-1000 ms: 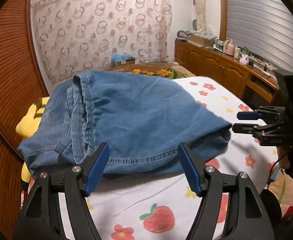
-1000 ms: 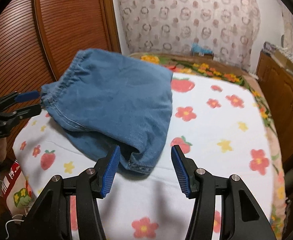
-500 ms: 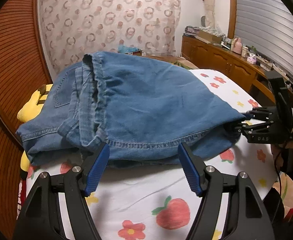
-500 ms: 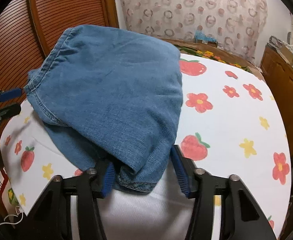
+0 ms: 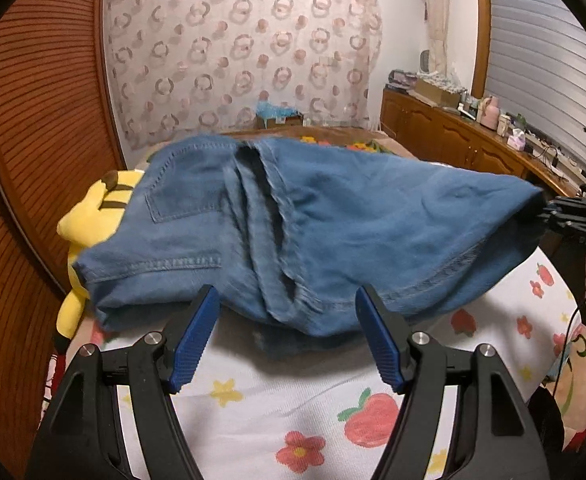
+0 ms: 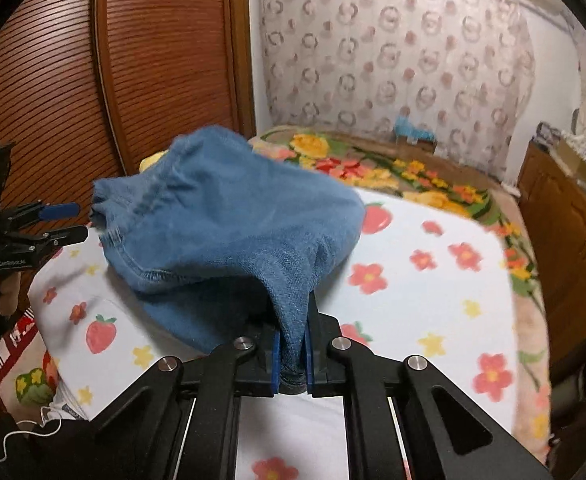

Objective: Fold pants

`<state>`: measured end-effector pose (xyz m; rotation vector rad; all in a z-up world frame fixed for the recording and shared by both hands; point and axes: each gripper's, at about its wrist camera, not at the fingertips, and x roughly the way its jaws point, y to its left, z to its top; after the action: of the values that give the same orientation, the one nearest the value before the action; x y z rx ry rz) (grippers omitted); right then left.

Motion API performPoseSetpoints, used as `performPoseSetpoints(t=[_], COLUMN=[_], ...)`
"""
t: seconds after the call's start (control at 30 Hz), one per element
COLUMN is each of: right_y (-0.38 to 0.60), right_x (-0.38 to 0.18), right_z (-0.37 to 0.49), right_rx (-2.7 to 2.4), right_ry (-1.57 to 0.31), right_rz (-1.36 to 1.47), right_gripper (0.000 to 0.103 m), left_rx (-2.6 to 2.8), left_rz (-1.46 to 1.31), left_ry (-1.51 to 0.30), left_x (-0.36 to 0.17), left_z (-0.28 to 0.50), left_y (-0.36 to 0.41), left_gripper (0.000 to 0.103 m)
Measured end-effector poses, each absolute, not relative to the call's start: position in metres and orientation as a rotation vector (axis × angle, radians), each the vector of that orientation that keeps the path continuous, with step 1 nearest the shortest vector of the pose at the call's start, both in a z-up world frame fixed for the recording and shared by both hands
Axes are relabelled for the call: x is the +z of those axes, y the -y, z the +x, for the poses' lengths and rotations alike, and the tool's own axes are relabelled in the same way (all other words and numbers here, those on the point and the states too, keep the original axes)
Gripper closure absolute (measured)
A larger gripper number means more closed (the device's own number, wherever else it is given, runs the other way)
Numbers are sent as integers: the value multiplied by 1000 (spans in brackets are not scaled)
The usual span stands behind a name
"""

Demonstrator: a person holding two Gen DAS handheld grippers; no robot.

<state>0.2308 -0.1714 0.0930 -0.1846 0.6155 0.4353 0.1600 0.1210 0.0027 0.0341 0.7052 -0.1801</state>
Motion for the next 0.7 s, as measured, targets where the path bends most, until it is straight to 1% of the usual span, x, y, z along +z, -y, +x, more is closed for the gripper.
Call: performPoseSetpoints(t=[0.1, 0.2, 0.43, 0.6, 0.7], right_y=[187, 204, 245, 247, 249], right_x=[107, 108, 79, 51, 45], right_z=[217, 205, 192, 200, 202], right_rx=[416, 379, 280, 266, 254], right_ry=[-592, -587, -655, -713, -717], right_rz=[-176, -187, -159, -123, -91], right_gripper=[95, 95, 95, 95, 95], left_rx=[-184, -193, -239, -282, -314], left_rz=[29, 33, 42, 37, 40], left_ry=[-690, -683, -688, -718, -735], left_x=[10, 13, 10, -2, -9], left_z=[160, 160, 160, 169, 174], left_y=[-123, -118, -102, -79, -59], left_gripper=[31, 31, 31, 31, 31])
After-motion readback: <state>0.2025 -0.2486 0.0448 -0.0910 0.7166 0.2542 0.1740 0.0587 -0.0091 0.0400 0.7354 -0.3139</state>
